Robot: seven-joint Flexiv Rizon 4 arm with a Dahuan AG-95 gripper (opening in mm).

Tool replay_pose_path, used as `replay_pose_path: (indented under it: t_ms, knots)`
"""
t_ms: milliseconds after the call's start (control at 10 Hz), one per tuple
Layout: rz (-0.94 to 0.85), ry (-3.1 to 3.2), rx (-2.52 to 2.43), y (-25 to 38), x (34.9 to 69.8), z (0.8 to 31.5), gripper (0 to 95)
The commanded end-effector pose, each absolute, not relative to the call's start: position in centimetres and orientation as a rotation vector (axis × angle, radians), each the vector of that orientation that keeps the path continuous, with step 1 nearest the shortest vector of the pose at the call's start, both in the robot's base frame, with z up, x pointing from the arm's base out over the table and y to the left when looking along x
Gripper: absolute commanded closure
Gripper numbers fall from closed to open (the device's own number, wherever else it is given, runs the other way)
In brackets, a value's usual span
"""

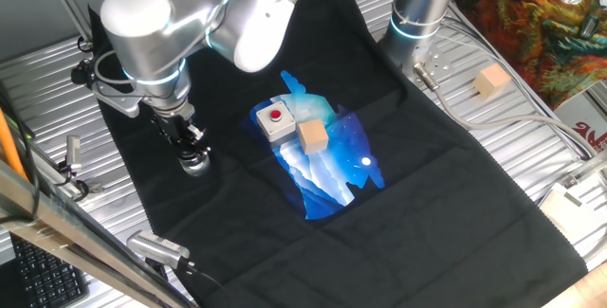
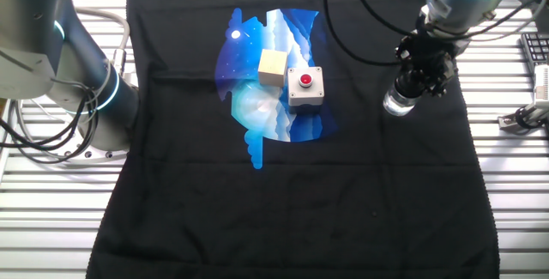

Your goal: Screw the lid onto the jar

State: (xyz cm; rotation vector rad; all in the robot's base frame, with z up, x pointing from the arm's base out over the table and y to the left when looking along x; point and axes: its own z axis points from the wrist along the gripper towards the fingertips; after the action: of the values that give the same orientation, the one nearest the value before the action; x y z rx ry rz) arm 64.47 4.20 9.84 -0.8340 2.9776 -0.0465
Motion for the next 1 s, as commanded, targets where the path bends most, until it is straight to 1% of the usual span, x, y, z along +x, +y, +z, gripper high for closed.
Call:
replay_pose_path:
  t_ms: [100, 400, 800, 1000]
  knots:
    - [0.010, 3.003, -0.741, 4.05, 64.31, 9.85, 95.0]
    - [-0.049, 3.012, -0.714, 4.05, 64.31, 9.84, 95.0]
    - [-0.005, 3.037, -0.617, 4.05, 64.32, 9.85, 95.0]
    - [-0.047, 3.041, -0.606, 4.05, 64.32, 9.84, 95.0]
